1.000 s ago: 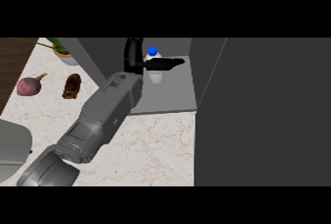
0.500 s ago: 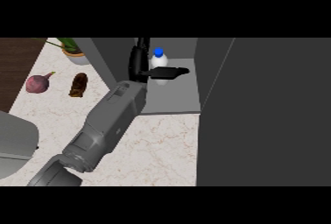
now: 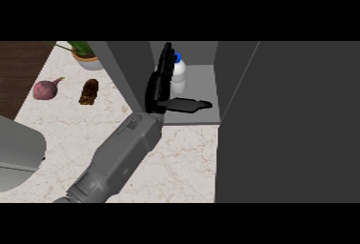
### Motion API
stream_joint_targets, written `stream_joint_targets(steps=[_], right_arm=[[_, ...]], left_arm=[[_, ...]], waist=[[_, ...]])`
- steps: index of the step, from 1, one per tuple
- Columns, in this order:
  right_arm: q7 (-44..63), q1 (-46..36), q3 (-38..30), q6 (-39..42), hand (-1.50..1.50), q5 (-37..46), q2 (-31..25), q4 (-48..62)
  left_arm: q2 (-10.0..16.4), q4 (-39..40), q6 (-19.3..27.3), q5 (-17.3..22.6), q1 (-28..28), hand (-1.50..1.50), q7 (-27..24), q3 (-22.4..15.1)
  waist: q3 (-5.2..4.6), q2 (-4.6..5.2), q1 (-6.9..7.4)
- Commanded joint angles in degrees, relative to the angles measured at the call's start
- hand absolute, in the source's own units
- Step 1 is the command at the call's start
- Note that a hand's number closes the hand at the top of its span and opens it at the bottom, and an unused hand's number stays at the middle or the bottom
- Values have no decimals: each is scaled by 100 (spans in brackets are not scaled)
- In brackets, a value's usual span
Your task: Pick up the bottled water, place it into the cabinet and close the cabinet
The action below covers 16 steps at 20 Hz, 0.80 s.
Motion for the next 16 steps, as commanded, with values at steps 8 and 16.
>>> stream_joint_targets(steps=[8,16], right_arm=[[73,283,124,-175,-150,272,-21,-523],[217,91,421,300,150,836,-657,-730]], left_arm=[[204,-2889,-41,-128,1968,-150,304,-1067],[991,-4593,-74,-90,3081,150,1014,-1357]], waist=[[4,-15,122],[0,-6,152]])
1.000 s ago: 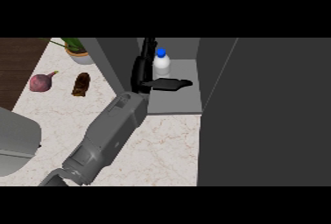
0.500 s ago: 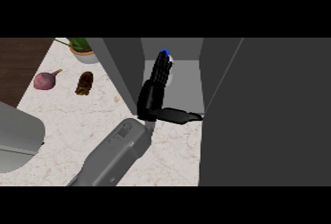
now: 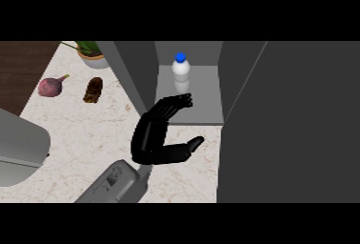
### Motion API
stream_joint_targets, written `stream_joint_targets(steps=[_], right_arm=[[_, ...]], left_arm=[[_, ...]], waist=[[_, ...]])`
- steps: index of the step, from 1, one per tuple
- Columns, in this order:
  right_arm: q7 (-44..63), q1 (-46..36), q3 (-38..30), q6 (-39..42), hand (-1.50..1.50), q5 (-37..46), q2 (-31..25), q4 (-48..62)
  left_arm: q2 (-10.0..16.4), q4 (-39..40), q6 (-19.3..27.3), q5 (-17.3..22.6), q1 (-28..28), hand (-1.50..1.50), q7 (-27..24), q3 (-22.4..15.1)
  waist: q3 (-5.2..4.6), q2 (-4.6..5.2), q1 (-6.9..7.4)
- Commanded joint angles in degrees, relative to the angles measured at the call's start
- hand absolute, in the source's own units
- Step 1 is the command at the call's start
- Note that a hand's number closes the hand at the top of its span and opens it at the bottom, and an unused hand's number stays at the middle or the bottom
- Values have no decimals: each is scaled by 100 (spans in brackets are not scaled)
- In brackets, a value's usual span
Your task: Pick up the bottled water, place it into the cabinet and close the cabinet
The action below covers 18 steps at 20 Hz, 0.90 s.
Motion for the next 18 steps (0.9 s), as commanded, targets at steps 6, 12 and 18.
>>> stream_joint_targets(steps=[6,12,18], right_arm=[[35,253,247,764,150,703,-1005,-704],[-57,72,511,979,150,1050,-1407,-1116],[221,71,1530,1083,150,1354,-1665,-1201]], left_arm=[[1048,-1809,-23,-50,1628,150,122,-170],[1428,-2072,-190,163,2200,-150,-80,310],[1965,-2790,-670,761,2954,-150,-63,822]], waist=[[-3,-43,-8],[-13,-30,-67],[-35,-64,22]])
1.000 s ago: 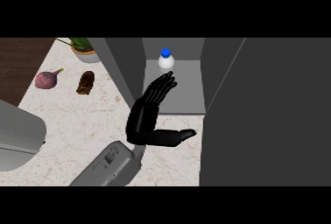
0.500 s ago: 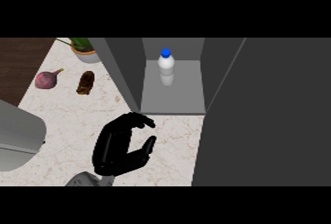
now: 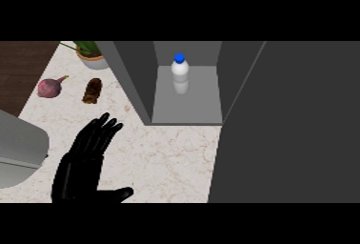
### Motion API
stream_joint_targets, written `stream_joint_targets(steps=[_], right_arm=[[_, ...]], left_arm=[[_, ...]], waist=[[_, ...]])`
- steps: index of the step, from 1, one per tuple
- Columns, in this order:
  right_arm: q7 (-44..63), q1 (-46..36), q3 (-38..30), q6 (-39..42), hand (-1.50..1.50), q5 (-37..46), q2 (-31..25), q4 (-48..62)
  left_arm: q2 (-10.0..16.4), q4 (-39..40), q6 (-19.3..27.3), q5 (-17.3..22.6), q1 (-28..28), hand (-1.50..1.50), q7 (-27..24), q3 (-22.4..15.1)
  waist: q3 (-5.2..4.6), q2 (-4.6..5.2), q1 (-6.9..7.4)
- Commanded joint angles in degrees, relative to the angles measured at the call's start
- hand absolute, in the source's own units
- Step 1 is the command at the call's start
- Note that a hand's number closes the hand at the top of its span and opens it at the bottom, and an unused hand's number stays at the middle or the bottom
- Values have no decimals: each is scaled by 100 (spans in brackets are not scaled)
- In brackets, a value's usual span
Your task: Pick up the bottled water, place it into the cabinet and close the cabinet
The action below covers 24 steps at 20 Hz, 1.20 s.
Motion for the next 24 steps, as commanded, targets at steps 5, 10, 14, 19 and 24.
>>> stream_joint_targets(steps=[5,10,14,19,24], right_arm=[[797,-548,1114,255,150,1200,-488,-1025],[1050,-1135,1441,247,150,1197,-583,-936],[1363,-1191,1931,-140,150,825,-282,-846],[1302,-1328,2308,-342,150,213,108,-466],[1531,-1741,2159,-255,150,121,22,-391]], left_arm=[[450,-633,-351,637,774,-150,74,528],[782,-594,-823,784,1116,-150,-32,726],[991,-725,-1048,943,1277,-150,-83,996],[1281,-840,-1465,1123,1574,-150,-112,1209],[1549,-915,-1876,1324,1683,-150,-32,1376]], waist=[[-22,-20,123],[-64,-35,265],[-66,21,292],[-54,94,548],[-63,172,787]])
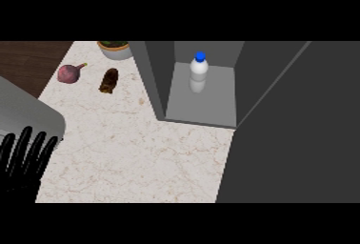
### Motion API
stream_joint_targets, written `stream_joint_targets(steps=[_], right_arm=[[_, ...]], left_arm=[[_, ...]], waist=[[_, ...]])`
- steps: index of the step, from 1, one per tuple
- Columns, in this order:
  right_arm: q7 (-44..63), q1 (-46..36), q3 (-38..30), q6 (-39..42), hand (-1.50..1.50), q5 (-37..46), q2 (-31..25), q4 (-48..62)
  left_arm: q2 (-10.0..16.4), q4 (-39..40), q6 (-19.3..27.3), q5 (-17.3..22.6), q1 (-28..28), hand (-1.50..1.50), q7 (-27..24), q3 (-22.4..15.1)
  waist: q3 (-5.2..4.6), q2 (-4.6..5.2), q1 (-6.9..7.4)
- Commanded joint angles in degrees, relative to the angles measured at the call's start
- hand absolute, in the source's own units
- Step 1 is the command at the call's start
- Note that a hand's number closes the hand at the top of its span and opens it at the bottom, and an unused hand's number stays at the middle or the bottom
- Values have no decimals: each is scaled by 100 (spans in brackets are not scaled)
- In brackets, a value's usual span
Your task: Pick up the bottled water, place it into the cabinet and close the cabinet
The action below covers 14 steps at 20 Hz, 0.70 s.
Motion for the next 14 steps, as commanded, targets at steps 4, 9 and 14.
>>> stream_joint_targets(steps=[4,9,14], right_arm=[[794,-674,1087,236,150,26,251,-330],[947,-1012,908,313,150,-57,211,-124],[1062,-1417,695,502,150,-13,67,-132]], left_arm=[[301,-67,-423,214,99,-150,39,272],[426,-17,-701,219,162,-150,16,313],[553,-3,-785,285,79,-150,80,440]], waist=[[-12,100,255],[-35,151,489],[-49,179,619]])
